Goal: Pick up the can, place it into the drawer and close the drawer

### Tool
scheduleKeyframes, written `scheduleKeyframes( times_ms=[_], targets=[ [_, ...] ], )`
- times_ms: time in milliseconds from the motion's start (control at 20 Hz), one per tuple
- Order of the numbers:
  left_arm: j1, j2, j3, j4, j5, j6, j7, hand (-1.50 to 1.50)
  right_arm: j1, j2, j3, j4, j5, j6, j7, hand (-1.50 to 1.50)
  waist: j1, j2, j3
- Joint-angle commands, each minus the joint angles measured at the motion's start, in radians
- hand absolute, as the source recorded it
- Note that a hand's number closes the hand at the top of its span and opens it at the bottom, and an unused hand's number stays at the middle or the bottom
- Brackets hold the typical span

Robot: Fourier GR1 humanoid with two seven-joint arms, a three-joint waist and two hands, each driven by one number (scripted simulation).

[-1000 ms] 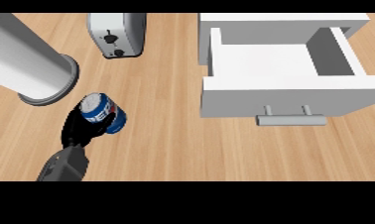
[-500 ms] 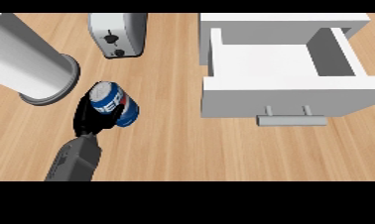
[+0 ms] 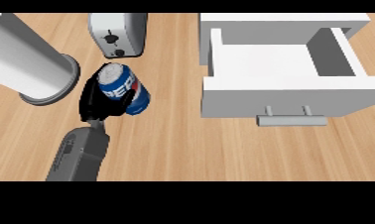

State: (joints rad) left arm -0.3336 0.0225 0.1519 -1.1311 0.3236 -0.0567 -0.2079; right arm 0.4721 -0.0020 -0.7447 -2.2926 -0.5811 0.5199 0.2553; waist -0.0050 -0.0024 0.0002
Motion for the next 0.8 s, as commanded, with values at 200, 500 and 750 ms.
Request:
scheduleKeyframes(
  times_ms=[200,500,750],
  targets=[
    [-0.022,-0.022,-0.146,-0.289,-0.032,0.199,0.209,1.50,-0.051,-0.002,0.029,-0.034,0.013,-0.056,0.051,-1.50,0.006,-0.001,0.000],
    [-0.126,-0.022,-0.213,-0.313,-0.082,0.329,0.294,1.50,-0.008,0.002,0.059,-0.039,0.033,-0.077,0.002,-1.50,-0.004,0.001,0.000],
    [-0.299,-0.022,-0.186,-0.194,-0.105,0.383,0.297,1.50,-0.043,-0.025,-0.014,0.028,-0.009,-0.024,0.000,-1.50,-0.010,0.003,0.000]
  ],
)
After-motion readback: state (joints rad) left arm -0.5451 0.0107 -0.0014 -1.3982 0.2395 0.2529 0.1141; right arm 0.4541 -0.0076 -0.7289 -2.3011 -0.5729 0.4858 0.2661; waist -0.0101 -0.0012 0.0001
